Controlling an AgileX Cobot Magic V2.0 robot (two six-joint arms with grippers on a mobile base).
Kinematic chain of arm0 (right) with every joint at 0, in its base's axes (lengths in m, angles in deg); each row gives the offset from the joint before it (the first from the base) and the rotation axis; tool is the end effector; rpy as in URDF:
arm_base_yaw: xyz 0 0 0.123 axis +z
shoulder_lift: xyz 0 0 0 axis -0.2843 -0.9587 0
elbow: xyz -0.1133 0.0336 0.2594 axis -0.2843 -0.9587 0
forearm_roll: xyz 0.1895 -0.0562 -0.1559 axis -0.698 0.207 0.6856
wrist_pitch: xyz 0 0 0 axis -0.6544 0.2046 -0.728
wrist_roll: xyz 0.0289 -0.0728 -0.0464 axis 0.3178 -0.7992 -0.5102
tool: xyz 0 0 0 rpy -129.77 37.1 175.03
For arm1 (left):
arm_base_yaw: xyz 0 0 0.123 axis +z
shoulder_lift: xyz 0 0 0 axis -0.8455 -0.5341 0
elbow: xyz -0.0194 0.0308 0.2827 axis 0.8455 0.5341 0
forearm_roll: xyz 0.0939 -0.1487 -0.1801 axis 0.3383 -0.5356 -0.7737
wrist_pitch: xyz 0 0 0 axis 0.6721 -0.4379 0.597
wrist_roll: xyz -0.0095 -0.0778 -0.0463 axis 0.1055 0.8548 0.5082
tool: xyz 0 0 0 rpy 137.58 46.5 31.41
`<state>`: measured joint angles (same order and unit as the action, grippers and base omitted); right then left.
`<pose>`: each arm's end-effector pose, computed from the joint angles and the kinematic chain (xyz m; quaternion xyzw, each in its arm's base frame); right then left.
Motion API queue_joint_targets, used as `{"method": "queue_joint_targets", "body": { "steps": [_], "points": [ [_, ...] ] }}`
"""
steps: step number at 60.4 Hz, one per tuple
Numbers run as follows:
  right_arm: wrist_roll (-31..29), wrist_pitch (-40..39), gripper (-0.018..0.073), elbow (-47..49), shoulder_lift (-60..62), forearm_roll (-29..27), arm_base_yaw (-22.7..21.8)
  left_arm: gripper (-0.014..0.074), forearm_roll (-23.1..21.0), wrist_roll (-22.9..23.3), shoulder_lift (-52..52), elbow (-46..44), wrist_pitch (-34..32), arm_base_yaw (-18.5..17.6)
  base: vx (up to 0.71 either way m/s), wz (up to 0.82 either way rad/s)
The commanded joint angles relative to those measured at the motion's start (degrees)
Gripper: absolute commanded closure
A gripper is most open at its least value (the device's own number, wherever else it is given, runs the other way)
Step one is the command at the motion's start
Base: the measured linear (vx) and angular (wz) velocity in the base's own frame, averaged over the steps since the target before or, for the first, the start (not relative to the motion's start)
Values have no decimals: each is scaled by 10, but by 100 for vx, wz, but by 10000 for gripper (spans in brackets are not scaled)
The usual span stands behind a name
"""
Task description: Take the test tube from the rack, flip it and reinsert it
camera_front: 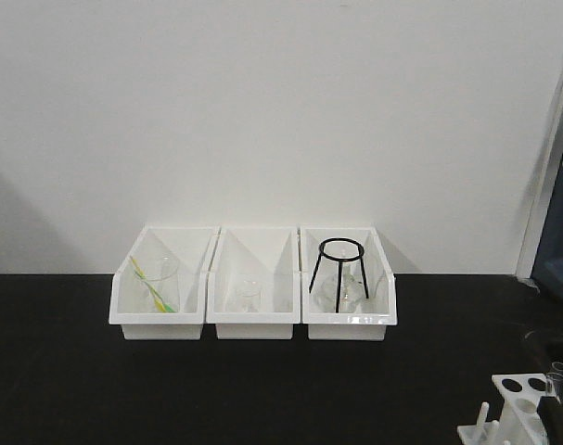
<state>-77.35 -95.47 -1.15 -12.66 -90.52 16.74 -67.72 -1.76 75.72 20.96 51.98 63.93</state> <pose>0.1871 -0.0007 0.1968 0.0039 0.7322 -0.0042 0.6810 0.0540 0.0072 0.1774 -0.0931 0.7744 0.0017 0.6258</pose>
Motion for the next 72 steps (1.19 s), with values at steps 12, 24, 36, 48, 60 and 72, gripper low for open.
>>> {"method": "queue_joint_targets", "body": {
  "steps": [12, 24, 36, 48, 60, 72],
  "points": [
    [-16, -79, 78, 54, -88, -13, -2, 603, -2, 0, 2, 1, -50, -2, 0, 0],
    [-13, -81, 78, 70, -131, -12, -2, 603, -2, 0, 2, 1, -50, -2, 0, 0],
    [-16, -99, 79, 70, -177, -15, -4, 603, -2, 0, 2, 1, -50, -2, 0, 0],
    [-13, -112, 92, 83, -210, -12, -4, 603, -2, 0, 2, 1, -50, -2, 0, 0],
    [-13, -109, 189, 96, -211, -10, -4, 603, -2, 0, 2, 1, -50, -2, 0, 0],
    [-14, -106, 477, 96, -211, -10, -4, 603, -2, 0, 2, 1, -50, -2, 0, 0]
  ]
}}
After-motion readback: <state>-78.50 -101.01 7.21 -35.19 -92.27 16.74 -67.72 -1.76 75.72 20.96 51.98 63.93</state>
